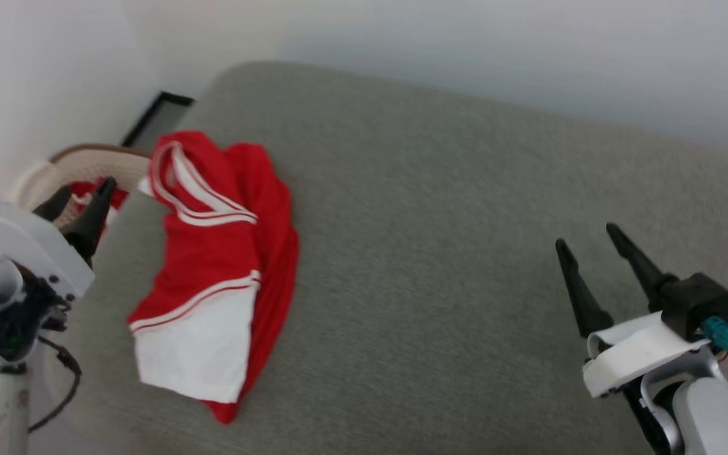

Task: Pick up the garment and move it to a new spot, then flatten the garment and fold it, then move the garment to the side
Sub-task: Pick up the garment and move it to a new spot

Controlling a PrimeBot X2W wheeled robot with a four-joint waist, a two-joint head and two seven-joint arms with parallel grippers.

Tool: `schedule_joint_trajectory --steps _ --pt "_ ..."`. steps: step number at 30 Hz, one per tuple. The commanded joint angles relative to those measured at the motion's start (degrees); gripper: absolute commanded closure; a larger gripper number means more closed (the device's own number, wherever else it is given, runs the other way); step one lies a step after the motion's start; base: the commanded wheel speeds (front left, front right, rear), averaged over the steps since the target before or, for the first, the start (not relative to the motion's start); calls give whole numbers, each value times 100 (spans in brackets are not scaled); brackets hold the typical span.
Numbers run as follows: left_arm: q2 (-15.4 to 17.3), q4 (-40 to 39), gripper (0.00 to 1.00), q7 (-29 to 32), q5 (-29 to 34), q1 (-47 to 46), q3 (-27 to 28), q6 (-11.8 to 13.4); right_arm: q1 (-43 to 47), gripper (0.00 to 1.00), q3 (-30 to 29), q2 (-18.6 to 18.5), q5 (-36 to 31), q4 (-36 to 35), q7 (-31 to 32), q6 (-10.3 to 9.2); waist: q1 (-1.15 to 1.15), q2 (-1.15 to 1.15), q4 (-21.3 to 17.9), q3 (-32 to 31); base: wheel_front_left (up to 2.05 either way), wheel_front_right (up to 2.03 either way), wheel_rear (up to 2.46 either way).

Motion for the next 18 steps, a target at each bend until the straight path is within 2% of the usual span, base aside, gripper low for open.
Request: schedule_joint_trajectory --steps 1,7,12,18 --pt "53 125 0 137 -32 -124 -39 -15 -95 0 -36 -23 -16 -64 24 -4 0 0 -788 897 0 0 0" --pt "178 867 0 1020 -339 -647 -170 35 -186 0 -134 -33 -105 -426 163 -4 0 0 -1022 1367 0 0 0" --pt "201 1528 0 1605 -435 -981 -301 200 -235 0 -193 -72 -102 -626 238 -4 0 0 -1120 1613 0 0 0" --pt "231 2217 0 1900 -252 -1203 -573 257 -248 0 -228 -75 -138 -755 302 -4 0 0 -1158 1743 0 0 0"
